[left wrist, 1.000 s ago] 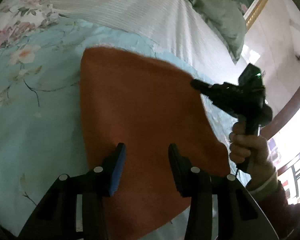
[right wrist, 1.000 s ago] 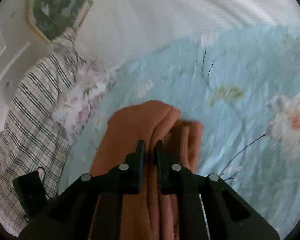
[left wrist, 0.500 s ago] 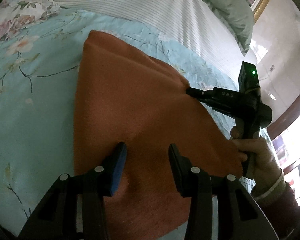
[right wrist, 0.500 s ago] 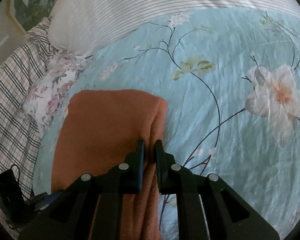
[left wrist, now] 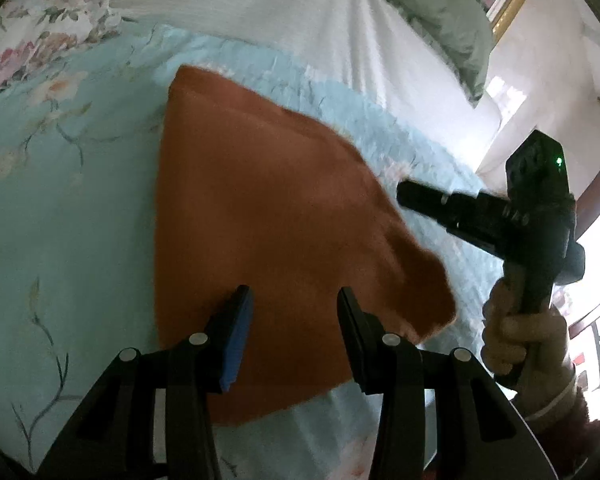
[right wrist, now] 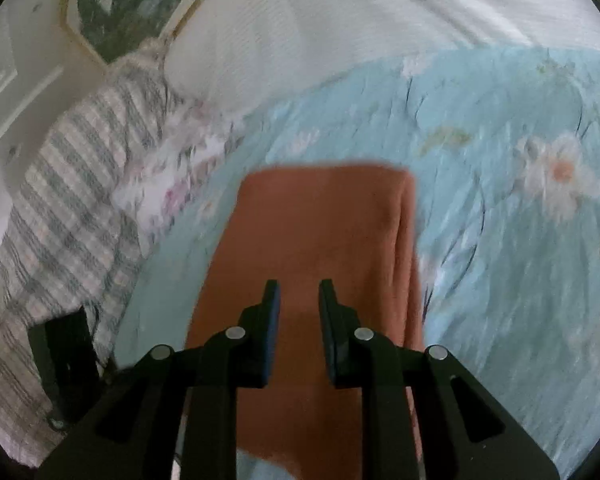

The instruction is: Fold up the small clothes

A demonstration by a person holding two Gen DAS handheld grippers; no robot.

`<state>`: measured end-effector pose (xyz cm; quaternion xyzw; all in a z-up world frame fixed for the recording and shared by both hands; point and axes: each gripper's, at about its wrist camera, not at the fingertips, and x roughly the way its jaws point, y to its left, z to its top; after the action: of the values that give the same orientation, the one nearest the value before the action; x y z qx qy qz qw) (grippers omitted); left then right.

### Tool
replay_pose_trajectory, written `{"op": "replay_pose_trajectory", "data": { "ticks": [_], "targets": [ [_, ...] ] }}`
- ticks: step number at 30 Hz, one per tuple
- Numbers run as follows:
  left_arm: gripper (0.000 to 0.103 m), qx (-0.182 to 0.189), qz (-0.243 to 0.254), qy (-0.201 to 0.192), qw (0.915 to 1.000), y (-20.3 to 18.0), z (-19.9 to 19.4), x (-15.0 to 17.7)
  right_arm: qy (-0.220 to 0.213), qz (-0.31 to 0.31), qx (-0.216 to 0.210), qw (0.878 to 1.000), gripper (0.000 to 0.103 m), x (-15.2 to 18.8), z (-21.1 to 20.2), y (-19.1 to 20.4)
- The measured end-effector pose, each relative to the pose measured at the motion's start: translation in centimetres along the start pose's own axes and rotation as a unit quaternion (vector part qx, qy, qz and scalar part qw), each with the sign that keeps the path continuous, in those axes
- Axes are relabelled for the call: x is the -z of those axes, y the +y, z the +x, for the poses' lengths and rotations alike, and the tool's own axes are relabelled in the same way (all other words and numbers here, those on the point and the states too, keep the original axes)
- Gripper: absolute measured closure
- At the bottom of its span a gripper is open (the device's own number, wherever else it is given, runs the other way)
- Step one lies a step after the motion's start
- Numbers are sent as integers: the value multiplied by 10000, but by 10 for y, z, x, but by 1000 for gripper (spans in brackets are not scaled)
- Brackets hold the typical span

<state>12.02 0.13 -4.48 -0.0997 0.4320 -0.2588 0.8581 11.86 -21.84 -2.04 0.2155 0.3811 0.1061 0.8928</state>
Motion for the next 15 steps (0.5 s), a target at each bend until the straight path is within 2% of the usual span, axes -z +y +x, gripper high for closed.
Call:
{"op": "replay_pose_trajectory", "data": {
  "ticks": [2,5,8,15],
  "targets": [
    [59,-69,40,36,10000,0,1,6,203,134,341,9991,82,12,10,-17],
    [59,-202,152,50,9997,-5,2,14,117,482,130,9987,83,22,12,-40],
    [59,-279,152,34,9995,-8,1,18,39,453,156,9988,84,25,8,-39],
    [59,-345,70,-11,9994,-11,-5,32,-83,181,545,9983,82,37,-11,-25]
  ]
}}
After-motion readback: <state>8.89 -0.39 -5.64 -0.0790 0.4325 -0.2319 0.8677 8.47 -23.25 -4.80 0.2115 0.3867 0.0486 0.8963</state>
